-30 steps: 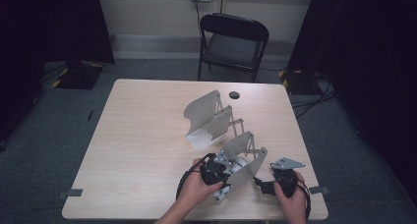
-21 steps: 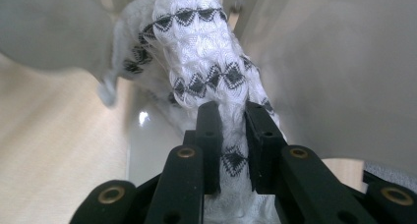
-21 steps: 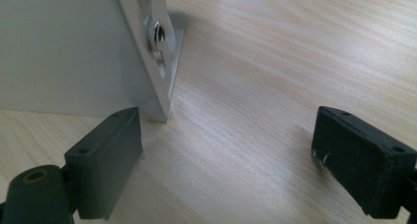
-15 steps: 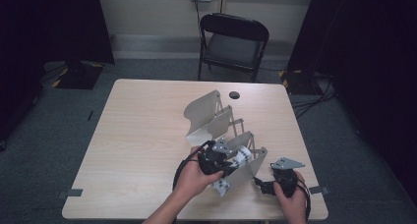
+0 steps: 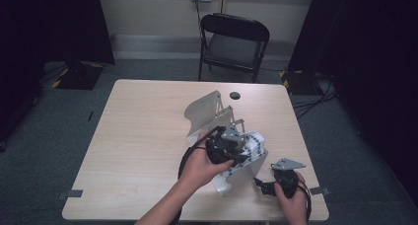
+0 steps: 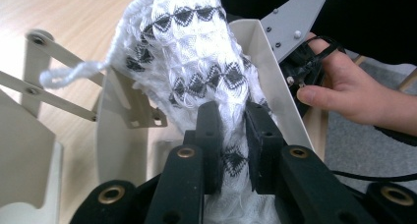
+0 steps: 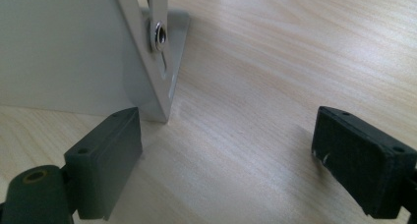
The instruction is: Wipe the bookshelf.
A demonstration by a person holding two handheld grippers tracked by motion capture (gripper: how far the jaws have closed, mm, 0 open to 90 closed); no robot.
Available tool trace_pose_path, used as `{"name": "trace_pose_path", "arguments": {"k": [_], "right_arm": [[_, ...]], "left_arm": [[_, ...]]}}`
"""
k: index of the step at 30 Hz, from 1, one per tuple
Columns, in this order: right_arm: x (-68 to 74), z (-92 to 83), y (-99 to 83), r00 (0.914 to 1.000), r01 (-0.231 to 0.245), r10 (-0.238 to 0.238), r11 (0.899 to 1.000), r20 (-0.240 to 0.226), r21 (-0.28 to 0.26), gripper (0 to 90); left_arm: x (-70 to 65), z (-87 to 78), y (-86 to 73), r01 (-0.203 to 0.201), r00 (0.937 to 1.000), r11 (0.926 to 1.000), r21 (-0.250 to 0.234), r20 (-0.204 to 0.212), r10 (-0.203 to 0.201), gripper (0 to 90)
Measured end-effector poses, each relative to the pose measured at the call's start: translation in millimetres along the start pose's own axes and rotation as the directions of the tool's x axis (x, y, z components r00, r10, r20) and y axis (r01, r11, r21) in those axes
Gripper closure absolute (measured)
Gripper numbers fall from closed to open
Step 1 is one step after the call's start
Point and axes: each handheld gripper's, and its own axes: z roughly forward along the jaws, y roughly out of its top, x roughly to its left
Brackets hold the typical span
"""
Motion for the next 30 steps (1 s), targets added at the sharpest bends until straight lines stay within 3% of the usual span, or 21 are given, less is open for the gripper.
{"name": "trace_pose_path", "arguments": {"k": [5, 13, 14, 30], "right_arm": [[0.0, 0.0, 0.0, 1.0000, 0.000, 0.000, 1.000, 0.000, 0.000, 11.0], [-0.1, 0.0, 0.1, 1.0000, 0.000, 0.000, 1.000, -0.002, 0.002, 11.0], [0.0, 0.0, 0.1, 1.0000, 0.000, 0.000, 1.000, -0.001, 0.000, 11.0], [-0.1, 0.0, 0.1, 1.0000, 0.002, -0.002, 1.000, -0.003, 0.002, 10.9]], "left_arm": [[-2.1, 11.6, -10.1, 0.001, 0.9998, 0.9999, 0.017, 0.019, -0.001, 78.4], [-0.6, 26.3, -28.8, 0.036, 0.9988, 0.9989, 0.030, 0.030, -0.037, 78.4], [-0.9, 30.6, -34.0, 0.036, 0.9989, 0.9978, 0.055, 0.027, -0.037, 78.4], [3.6, 57.8, -75.9, 0.101, 0.9938, 0.9890, 0.108, 0.035, -0.105, 78.4]]}}
